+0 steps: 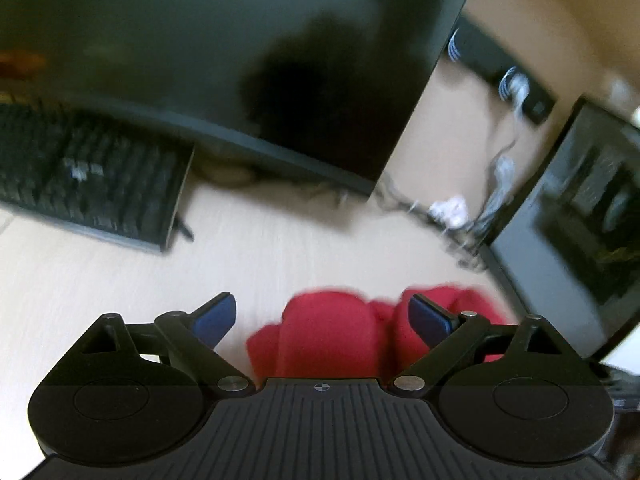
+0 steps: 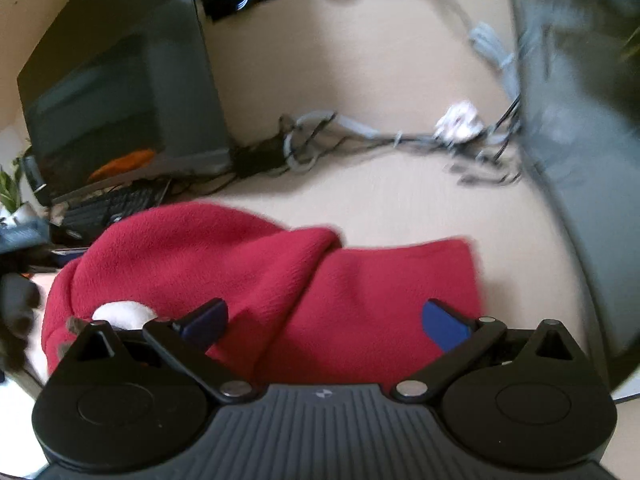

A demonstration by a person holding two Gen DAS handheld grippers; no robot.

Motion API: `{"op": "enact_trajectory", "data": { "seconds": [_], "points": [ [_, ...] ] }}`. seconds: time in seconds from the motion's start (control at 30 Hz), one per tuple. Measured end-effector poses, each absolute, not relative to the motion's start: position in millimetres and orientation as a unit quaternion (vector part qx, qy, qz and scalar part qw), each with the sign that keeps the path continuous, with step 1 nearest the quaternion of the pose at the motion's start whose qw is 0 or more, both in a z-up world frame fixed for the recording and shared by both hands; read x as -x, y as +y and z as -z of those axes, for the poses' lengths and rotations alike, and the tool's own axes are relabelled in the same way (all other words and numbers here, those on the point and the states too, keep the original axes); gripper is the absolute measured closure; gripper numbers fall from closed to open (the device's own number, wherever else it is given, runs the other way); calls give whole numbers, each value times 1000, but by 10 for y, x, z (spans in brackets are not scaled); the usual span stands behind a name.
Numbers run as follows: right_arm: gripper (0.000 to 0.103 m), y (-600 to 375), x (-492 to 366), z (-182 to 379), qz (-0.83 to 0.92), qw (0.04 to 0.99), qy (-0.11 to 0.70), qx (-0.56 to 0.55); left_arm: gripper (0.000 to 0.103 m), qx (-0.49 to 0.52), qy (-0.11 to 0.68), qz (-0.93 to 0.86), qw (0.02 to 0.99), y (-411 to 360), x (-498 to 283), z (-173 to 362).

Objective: Fold clothes

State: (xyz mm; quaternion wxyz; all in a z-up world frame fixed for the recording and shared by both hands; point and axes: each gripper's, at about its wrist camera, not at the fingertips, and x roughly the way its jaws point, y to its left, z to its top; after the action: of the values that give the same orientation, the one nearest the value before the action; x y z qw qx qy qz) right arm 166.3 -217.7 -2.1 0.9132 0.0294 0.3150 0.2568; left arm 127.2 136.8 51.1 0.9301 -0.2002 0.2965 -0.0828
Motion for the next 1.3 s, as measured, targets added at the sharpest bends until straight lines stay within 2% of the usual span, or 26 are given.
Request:
{"op": "enact_trajectory", "data": {
  "seconds": [0.13, 0.17, 0.2, 0.23, 0.27, 0.33, 0.37, 0.43, 0.57, 0.8, 0.93, 1.0, 1.07, 1.13, 1.2, 1.3],
  "points": [
    [2, -2370, -1721, 32, -215, 926, 307, -56, 9, 213, 318, 94, 919, 1366, -1242, -471],
    [11, -2378, -1768, 91, -207, 923, 318, -62, 21, 210, 331, 87, 916, 1340, -1254, -393],
    [25, -2386, -1814, 151, -199, 921, 328, -68, 37, 206, 346, 80, 912, 1315, -1273, -310],
    [33, -2393, -1860, 210, -190, 918, 339, -74, 41, 196, 355, 70, 911, 1289, -1299, -236],
    [44, -2401, -1907, 269, -182, 916, 349, -80, 40, 183, 364, 59, 912, 1262, -1328, -166],
    [43, -2378, -1954, 370, -175, 917, 349, -78, 30, 161, 370, 40, 914, 1230, -1376, -61],
    [39, -2362, -1939, 363, -169, 921, 344, -70, 25, 158, 367, 32, 916, 1237, -1392, -49],
    [33, -2329, -1886, 315, -158, 929, 330, -52, 24, 164, 363, 24, 917, 1265, -1403, -54],
    [32, -2264, -1780, 219, -135, 944, 302, -15, 24, 164, 355, 20, 920, 1311, -1361, -112],
    [32, -2268, -1806, -64, -229, 931, 274, -73, 23, 149, 351, 16, 924, 1292, -1361, -175],
    [23, -2089, -2026, 223, -240, 903, 345, -86, 23, 149, 348, 18, 925, 1292, -1327, -219],
    [17, -2026, -2040, 304, -235, 907, 340, -76, 23, 152, 340, 21, 928, 1298, -1272, -296],
    [15, -2001, -2028, 280, -234, 908, 339, -69, 23, 163, 319, 36, 933, 1317, -1174, -432],
    [14, -2009, -2022, 272, -237, 907, 342, -71, 19, 184, 282, 76, 939, 1339, -1041, -603],
    [11, -2017, -2007, 271, -241, 906, 340, -74, 9, 205, 242, 131, 939, 1342, -926, -749],
    [7, -1979, -1968, 278, -240, 908, 336, -68, 9, 215, 247, 181, 927, 1246, -1012, -739]
  ]
}}
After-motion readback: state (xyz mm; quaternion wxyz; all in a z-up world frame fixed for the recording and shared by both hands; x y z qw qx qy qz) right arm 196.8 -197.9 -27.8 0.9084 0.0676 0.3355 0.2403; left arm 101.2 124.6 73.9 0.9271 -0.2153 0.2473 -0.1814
